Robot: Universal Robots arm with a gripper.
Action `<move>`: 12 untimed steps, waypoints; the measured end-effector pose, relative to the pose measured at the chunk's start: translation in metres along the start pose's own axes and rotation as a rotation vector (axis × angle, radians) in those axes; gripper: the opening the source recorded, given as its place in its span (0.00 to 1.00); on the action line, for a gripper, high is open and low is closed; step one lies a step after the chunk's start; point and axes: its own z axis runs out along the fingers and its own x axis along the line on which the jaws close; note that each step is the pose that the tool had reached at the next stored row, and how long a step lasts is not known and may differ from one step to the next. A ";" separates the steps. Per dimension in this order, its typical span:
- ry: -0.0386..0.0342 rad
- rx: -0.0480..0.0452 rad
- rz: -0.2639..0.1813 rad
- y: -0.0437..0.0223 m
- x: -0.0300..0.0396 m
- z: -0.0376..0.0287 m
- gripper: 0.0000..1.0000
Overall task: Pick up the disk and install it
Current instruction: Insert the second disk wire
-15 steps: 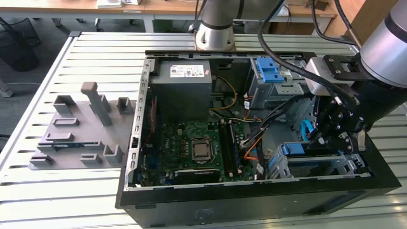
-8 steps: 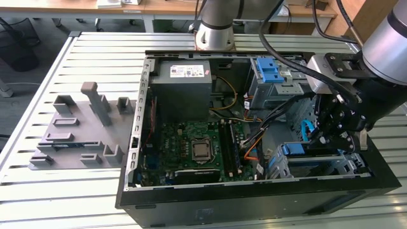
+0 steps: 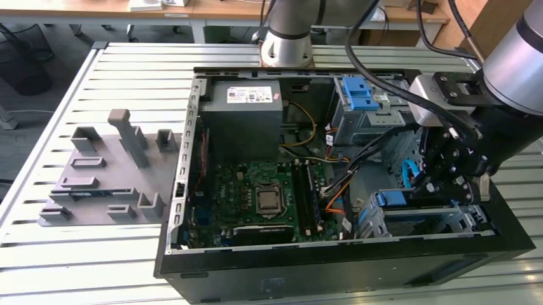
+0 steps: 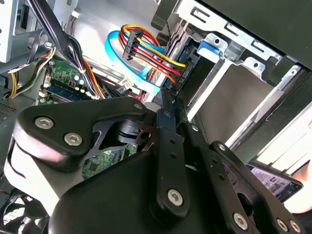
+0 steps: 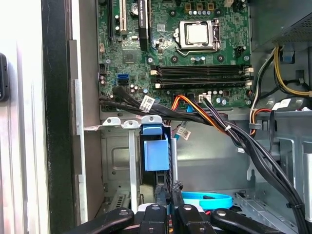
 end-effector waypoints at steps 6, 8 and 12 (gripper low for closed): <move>-0.0005 -0.0002 0.000 -0.0001 0.0003 0.0018 0.16; -0.0014 -0.0004 0.000 -0.0001 0.0003 0.0024 0.16; -0.0024 -0.0014 0.000 -0.0004 0.0006 0.0044 0.16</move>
